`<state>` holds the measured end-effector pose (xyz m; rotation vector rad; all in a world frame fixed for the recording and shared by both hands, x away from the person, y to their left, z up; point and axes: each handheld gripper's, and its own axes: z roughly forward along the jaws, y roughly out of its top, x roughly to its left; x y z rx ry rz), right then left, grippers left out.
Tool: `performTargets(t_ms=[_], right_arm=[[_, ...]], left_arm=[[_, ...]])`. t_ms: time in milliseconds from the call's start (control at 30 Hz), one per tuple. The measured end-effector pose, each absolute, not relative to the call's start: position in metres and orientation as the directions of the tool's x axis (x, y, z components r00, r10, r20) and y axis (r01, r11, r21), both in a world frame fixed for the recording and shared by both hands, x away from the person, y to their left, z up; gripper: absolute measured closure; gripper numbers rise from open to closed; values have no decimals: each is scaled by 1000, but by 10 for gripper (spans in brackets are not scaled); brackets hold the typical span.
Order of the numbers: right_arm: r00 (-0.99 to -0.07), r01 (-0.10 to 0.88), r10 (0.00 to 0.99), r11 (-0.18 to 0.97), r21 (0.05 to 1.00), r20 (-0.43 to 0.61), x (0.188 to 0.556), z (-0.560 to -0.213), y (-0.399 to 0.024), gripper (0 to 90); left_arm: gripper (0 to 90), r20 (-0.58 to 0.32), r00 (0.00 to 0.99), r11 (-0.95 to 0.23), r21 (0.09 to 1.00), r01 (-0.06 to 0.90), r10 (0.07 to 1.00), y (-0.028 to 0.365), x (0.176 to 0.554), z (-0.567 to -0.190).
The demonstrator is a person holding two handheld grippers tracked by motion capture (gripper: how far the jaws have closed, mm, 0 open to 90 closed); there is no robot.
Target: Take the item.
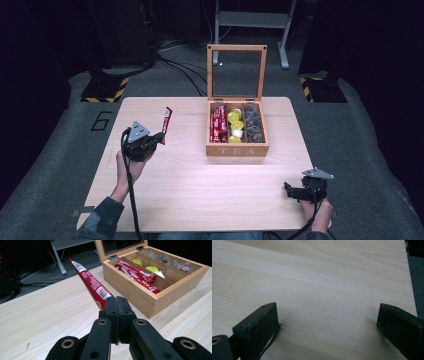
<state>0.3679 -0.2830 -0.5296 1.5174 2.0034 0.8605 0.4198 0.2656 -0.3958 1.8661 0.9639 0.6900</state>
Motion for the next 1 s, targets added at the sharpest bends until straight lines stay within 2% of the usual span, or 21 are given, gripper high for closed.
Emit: performTargets(t_ms=[1000], right_arm=[[-268,661,963,186,727,-4,368,-530,-283,32]], left_arm=[[890,18,442,-253,840,480,897,297,449,-451]])
